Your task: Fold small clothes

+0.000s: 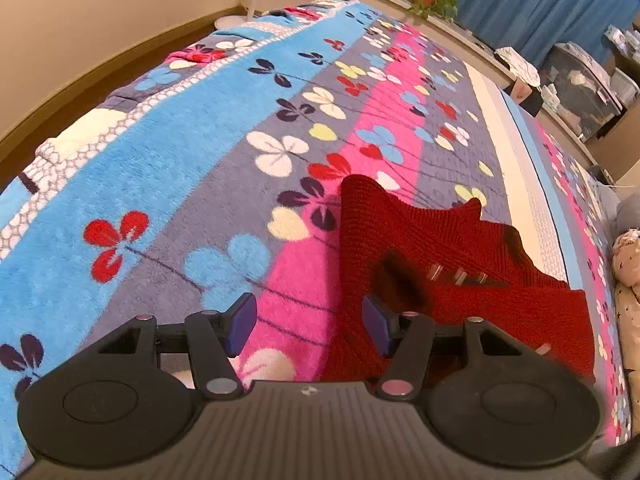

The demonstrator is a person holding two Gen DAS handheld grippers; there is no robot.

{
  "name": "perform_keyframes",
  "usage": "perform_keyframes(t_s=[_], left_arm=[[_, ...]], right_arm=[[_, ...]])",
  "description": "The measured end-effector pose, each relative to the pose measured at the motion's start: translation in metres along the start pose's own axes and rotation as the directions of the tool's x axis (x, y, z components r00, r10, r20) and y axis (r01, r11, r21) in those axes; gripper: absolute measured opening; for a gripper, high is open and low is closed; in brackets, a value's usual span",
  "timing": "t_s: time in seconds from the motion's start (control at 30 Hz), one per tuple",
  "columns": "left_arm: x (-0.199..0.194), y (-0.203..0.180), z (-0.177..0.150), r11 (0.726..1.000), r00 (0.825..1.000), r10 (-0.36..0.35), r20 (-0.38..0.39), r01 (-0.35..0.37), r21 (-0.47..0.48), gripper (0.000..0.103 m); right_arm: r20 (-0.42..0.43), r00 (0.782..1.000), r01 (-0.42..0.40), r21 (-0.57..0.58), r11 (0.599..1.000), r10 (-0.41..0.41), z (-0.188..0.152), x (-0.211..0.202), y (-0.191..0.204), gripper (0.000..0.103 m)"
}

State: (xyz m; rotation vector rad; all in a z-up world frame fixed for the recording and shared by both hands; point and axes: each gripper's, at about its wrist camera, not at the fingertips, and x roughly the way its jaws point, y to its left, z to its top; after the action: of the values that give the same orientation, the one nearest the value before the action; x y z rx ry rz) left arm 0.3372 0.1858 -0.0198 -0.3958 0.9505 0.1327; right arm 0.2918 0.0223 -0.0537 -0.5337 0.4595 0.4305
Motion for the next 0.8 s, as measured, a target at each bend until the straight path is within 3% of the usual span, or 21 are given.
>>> perform_keyframes(t_s=[0.07,0.13,0.2,0.23,0.3,0.37,0.47,0.53,0.6,0.67,0.73,0.77,0.8], left_arm=[[0.000,-0.001,-0.001,1.000,1.000,-0.001,-0.005,0.001,0.003,0.064],[-0.002,-0.003,-0.002,1.000,1.000,-0.010,-0.002,0.010,0.013,0.064],[-0.003,-0.006,-0.003,0.999,1.000,-0.018,0.005,0.018,0.026,0.064],[-0.003,-0.008,-0.004,0.999,1.000,-0.021,0.004,0.020,0.031,0.064],[-0.002,-0.013,-0.007,0.998,1.000,-0.028,-0.002,0.028,0.048,0.064],[-0.002,-0.019,-0.011,0.996,0.999,-0.039,-0.004,0.039,0.074,0.064],[-0.004,-0.028,-0.015,0.992,0.998,-0.056,0.007,0.055,0.111,0.064],[-0.003,-0.034,-0.018,0.988,0.997,-0.079,0.012,0.077,0.131,0.064],[-0.001,-0.041,-0.021,0.983,0.994,-0.109,0.012,0.106,0.148,0.064],[0.004,-0.047,-0.026,0.977,0.990,-0.142,0.002,0.140,0.163,0.064],[0.009,-0.050,-0.031,0.973,0.989,-0.150,-0.013,0.150,0.178,0.064],[0.011,-0.052,-0.033,0.970,0.988,-0.155,-0.013,0.155,0.189,0.064],[0.012,-0.054,-0.035,0.966,0.987,-0.162,-0.013,0.161,0.202,0.064]], right_arm=[[-0.130,0.988,-0.086,-0.029,0.996,0.081,-0.015,0.010,0.006,0.013],[-0.065,0.997,-0.051,-0.024,0.998,0.049,-0.016,-0.003,0.001,0.015],[-0.028,0.998,-0.056,0.131,0.990,0.061,-0.014,-0.016,-0.024,0.022],[-0.008,0.999,-0.044,0.216,0.975,0.047,-0.016,-0.023,-0.039,0.034],[-0.016,1.000,0.013,0.336,0.942,-0.008,-0.028,-0.032,-0.071,0.040],[-0.039,0.997,0.079,0.447,0.891,-0.069,-0.048,-0.044,-0.108,0.040],[-0.091,0.985,0.170,0.637,0.752,-0.145,-0.094,-0.066,-0.176,0.042],[-0.167,0.972,0.233,0.699,0.676,-0.162,-0.125,-0.072,-0.212,0.045],[-0.284,0.947,0.313,0.704,0.638,-0.151,-0.157,-0.071,-0.236,0.048],[-0.426,0.897,0.398,0.666,0.631,-0.116,-0.190,-0.061,-0.249,0.053],[-0.381,0.922,0.353,0.756,0.552,-0.068,-0.211,-0.068,-0.261,0.053],[-0.370,0.927,0.347,0.773,0.531,-0.068,-0.212,-0.072,-0.262,0.053],[-0.358,0.930,0.344,0.771,0.536,-0.082,-0.211,-0.077,-0.259,0.053]])
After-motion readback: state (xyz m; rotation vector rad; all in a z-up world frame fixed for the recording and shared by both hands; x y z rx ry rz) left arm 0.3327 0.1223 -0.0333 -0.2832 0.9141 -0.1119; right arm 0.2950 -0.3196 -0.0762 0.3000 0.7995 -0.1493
